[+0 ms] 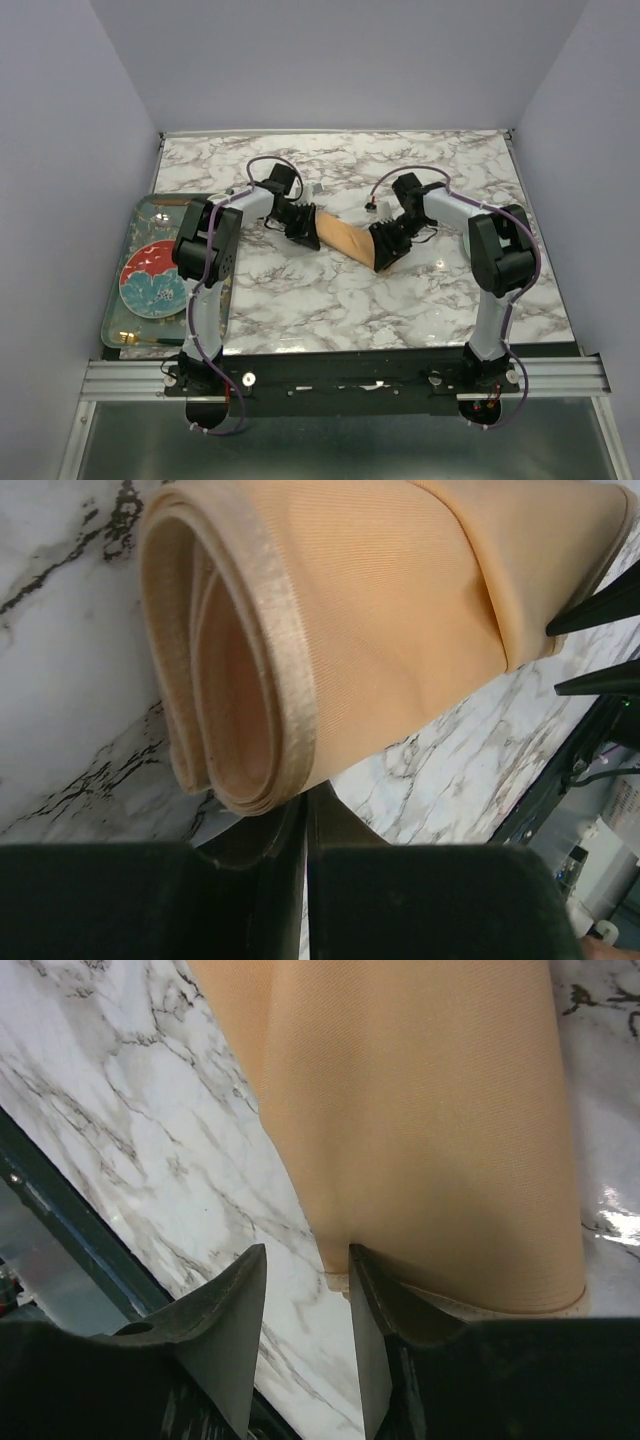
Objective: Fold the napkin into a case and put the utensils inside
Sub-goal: Rotate the smaller rectangle-folded napkin at the center of the board.
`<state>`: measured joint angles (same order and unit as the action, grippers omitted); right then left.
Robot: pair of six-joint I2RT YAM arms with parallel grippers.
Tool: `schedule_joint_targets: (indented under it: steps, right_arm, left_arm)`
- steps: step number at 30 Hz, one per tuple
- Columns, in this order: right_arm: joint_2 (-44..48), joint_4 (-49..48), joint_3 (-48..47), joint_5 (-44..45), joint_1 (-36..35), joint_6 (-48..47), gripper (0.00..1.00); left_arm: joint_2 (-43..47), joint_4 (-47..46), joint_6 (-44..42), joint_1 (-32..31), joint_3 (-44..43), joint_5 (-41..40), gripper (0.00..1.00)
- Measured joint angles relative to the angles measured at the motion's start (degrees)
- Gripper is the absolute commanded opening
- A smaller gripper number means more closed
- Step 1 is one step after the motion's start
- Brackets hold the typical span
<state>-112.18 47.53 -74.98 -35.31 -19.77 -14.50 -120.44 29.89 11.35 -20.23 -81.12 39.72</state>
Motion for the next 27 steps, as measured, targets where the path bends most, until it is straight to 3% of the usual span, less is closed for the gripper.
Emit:
schedule_joint_targets:
  steps: [5,12,18,27]
  right_arm:
    - [0.46,3.67,-2.36,-1.92,0.33,-0.07,0.64]
    - [0.63,7.15,-16.65,-3.02,3.82,-1.14,0.90]
    - [-2.43,7.93,-21.51,-0.35,5.97,-4.68,0.92]
    - [-7.69,9.09,-19.26,-0.09,5.86,-7.63,0.93]
  left_arm:
    - [0.33,0.87,-2.67,1.55,-0.13,2.16,0.32]
    - [8.70,3.23,-8.98,2.89,0.48,2.16,0.40]
    - [13.09,3.61,-11.54,3.21,1.66,0.09,0.39]
    - [8.81,4.76,-13.49,2.69,2.34,-5.27,0.35]
